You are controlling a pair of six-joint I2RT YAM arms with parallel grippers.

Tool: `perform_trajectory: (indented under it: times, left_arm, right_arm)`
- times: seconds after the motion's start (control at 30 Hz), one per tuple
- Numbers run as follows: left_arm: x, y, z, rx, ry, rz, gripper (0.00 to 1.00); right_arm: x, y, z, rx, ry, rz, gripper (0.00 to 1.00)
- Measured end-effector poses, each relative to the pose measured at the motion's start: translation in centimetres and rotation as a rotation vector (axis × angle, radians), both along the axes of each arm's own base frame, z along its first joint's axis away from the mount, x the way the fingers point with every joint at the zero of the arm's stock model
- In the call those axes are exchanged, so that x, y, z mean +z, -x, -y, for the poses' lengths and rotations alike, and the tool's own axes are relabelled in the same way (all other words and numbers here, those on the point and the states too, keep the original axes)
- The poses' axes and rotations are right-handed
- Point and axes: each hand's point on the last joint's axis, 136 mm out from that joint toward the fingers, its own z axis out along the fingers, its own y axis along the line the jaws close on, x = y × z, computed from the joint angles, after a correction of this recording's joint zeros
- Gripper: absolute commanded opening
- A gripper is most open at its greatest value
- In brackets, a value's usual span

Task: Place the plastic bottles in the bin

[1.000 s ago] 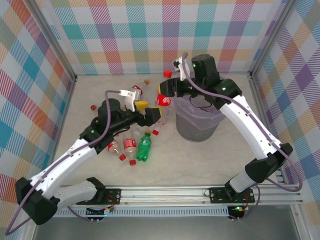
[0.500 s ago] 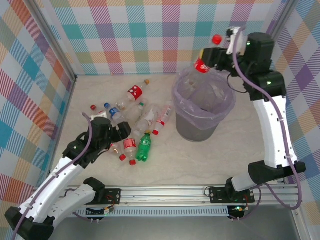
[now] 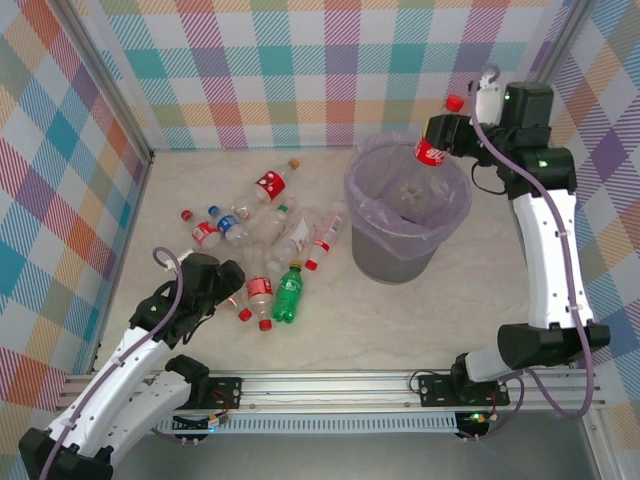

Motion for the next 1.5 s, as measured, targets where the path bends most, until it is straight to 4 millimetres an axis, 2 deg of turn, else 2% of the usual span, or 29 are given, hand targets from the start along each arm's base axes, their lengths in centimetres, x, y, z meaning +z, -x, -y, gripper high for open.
perform_trajectory:
  times: [0.17,0.33,0.47,0.53,0.63,0.73,0.9,1.13,1.23,1.33,1.43,1.5]
  left_arm:
    - [-1.0,0.0,-1.6,0.052,0.016,-0.033,0.93]
    - [-3.7,0.8,-2.1,0.065,0.039,-0.111,0.93]
    - [-5.2,1.0,-2.2,0.065,0.039,-0.156,0.86]
    - [-5.6,1.0,-2.1,0.061,0.039,-0.165,0.85]
    - [-6.3,0.9,-2.1,0.063,0.041,-0.17,0.84]
    - [-6.7,1.0,-2.1,0.067,0.043,-0.175,0.85]
    - [-7.2,1.0,-2.1,0.07,0.045,-0.176,0.84]
    - [-7.5,0.8,-2.0,0.073,0.055,-0.167,0.84]
    - [-8.0,0.8,-1.8,0.079,0.071,-0.173,0.87]
    - [-8.1,0.6,-1.4,0.08,0.098,-0.17,0.92]
    - [-8.3,0.4,-0.9,0.085,0.136,-0.164,0.94]
    - [-8.9,0.4,-0.7,0.096,0.162,-0.166,0.94]
  right_arm:
    - [-4.6,-1.1,-0.7,0.0,0.109,-0.103,0.49]
    - [-8.7,-1.7,-0.8,-0.005,0.197,-0.192,0.5]
    - [-13.2,-1.5,-0.9,0.001,0.241,-0.294,0.51]
    - [-15.0,-1.4,-0.9,0.001,0.258,-0.338,0.56]
    - [-16.9,-1.3,-0.9,0.0,0.276,-0.376,0.61]
    - [-17.8,-1.4,-0.8,-0.005,0.285,-0.391,0.65]
    - [-18.1,-1.5,-0.7,-0.012,0.287,-0.39,0.78]
    - [-18.0,-1.6,-0.8,-0.011,0.282,-0.385,0.87]
    - [-17.5,-1.3,-1.3,0.012,0.259,-0.377,0.9]
    - [-15.6,-0.4,-2.2,0.05,0.213,-0.337,0.93]
    - [-11.7,1.5,-2.5,0.063,0.149,-0.247,0.95]
    - [-8.9,3.6,-2.3,0.05,0.096,-0.168,0.95]
